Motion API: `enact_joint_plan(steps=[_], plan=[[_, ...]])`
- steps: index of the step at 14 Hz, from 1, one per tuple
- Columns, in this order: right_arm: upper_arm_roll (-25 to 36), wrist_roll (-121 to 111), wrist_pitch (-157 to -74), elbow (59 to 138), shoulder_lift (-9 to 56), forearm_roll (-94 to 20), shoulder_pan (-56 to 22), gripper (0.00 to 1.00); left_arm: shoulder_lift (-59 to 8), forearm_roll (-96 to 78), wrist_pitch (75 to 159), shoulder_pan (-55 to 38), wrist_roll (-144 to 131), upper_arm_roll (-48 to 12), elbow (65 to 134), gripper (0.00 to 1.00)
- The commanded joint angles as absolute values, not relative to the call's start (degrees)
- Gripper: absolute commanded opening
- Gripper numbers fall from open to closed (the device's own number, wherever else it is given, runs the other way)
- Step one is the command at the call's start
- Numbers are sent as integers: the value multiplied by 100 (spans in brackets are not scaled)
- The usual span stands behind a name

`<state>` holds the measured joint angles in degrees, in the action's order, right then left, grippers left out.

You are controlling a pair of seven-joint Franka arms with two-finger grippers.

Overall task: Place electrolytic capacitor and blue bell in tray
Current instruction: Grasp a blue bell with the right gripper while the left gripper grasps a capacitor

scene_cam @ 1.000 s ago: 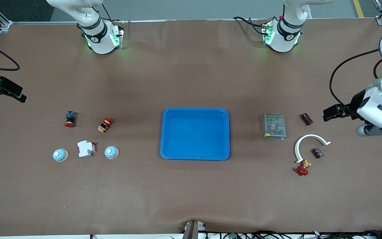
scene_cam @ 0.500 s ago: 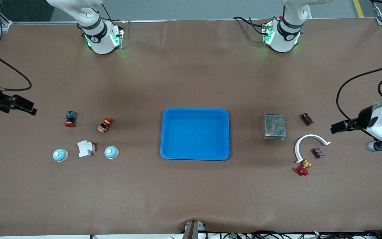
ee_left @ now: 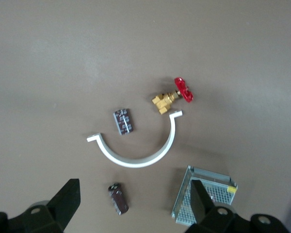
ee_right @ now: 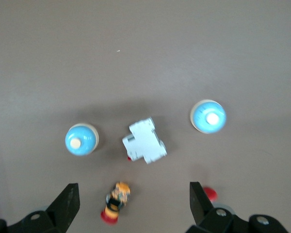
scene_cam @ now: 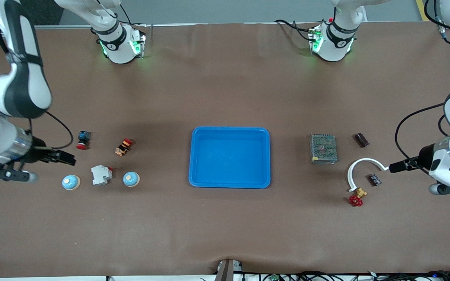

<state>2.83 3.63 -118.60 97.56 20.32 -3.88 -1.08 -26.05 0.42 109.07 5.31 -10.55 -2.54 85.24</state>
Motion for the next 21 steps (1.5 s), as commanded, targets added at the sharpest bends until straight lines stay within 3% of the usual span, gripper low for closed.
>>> enact_joint_plan(steps=[1, 5, 11, 21], plan=[[281, 422, -12399, 9668, 2538, -475, -333, 100, -2873, 44, 11196, 518, -1230, -202, 8455, 100], [281, 623, -13270, 9677, 3198, -483, -545, 100, -3251, 263, 11776, 571, -1239, -106, 8517, 100], [290, 1608, -13921, 9712, 3717, -475, -1133, 100, -3524, 272, 12682, 668, -1353, -79, 9070, 100], [290, 1608, -13975, 9932, 3876, -413, -1239, 100, -3937, 299, 13034, 606, -1793, -79, 9149, 100]])
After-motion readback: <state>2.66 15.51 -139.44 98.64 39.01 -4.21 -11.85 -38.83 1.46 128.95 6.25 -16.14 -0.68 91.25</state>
